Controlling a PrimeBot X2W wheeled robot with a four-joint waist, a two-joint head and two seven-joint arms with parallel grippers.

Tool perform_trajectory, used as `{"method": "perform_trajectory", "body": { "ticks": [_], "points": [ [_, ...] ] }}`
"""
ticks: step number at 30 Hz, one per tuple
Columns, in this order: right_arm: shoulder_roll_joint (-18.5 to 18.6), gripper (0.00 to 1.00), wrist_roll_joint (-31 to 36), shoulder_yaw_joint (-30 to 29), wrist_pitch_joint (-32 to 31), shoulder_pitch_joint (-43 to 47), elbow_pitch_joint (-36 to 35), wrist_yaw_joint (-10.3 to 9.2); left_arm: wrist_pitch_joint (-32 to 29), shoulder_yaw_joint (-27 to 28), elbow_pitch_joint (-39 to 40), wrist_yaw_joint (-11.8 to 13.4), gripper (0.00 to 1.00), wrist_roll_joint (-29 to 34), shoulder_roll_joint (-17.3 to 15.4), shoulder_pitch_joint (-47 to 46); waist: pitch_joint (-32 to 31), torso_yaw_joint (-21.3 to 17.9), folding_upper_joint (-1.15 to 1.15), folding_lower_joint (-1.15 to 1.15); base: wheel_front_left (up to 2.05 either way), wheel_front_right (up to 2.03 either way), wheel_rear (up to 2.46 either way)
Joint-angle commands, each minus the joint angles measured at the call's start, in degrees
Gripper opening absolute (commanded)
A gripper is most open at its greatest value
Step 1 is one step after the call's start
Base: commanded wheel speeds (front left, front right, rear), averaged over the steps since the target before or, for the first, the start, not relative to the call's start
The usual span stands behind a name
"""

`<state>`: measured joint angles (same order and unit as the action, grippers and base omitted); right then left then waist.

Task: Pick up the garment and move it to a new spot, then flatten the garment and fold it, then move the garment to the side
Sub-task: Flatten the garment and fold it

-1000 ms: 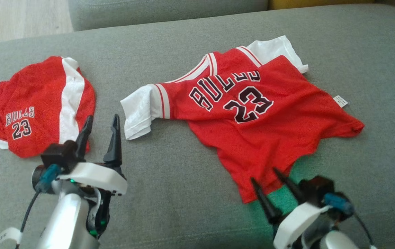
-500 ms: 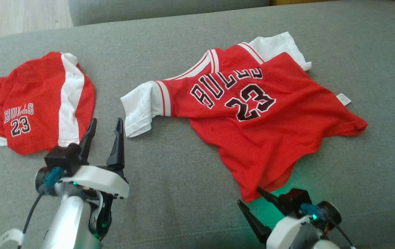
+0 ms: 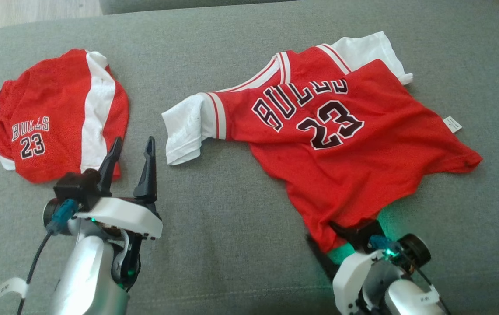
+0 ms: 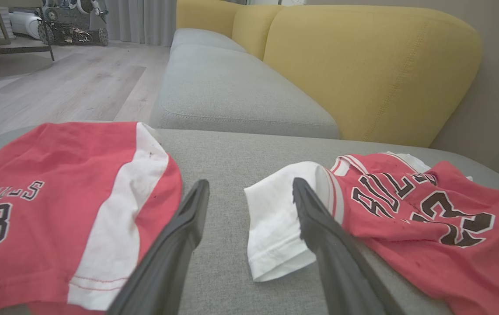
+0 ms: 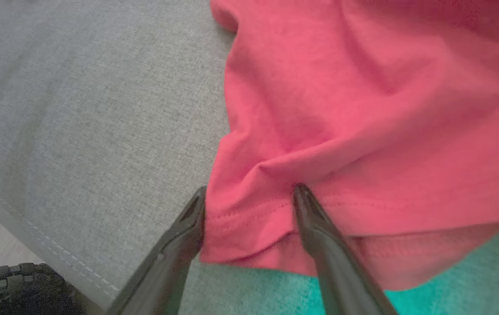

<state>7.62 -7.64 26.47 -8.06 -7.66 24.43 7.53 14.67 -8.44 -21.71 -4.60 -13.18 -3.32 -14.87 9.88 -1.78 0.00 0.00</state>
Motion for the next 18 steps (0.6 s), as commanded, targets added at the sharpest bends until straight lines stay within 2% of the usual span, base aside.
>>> {"method": "perform_trajectory", "body": {
  "ticks": [1,5,8,18],
  "points": [
    [-0.13,0.0,0.82,1.05,-0.39,-0.98,0.52,-0.04,0.33,2.07,1.64,-0.25,1.0,0.65,-0.39,-2.76,0.03,-0.02,0.0,0.0,0.0,0.0,0.0],
    [0.81,0.0,1.87,-1.17,-0.2,-1.66,1.76,-0.04,0.33,2.75,1.45,-0.46,1.0,0.92,-0.23,-2.72,-0.11,-0.39,0.0,0.0,0.0,0.0,0.0],
    [3.03,0.0,3.03,-3.84,-0.35,-2.61,1.2,-0.04,0.33,3.09,1.24,-0.61,1.0,0.92,-0.08,-2.55,-0.55,-1.06,0.0,0.0,0.0,0.0,0.0],
    [15.83,0.0,9.26,-17.79,-2.48,-6.53,-5.45,-0.04,0.33,2.52,0.87,-0.96,1.0,0.35,0.35,-2.1,-2.65,-2.56,0.0,0.0,0.0,0.0,0.0]
  ]
}}
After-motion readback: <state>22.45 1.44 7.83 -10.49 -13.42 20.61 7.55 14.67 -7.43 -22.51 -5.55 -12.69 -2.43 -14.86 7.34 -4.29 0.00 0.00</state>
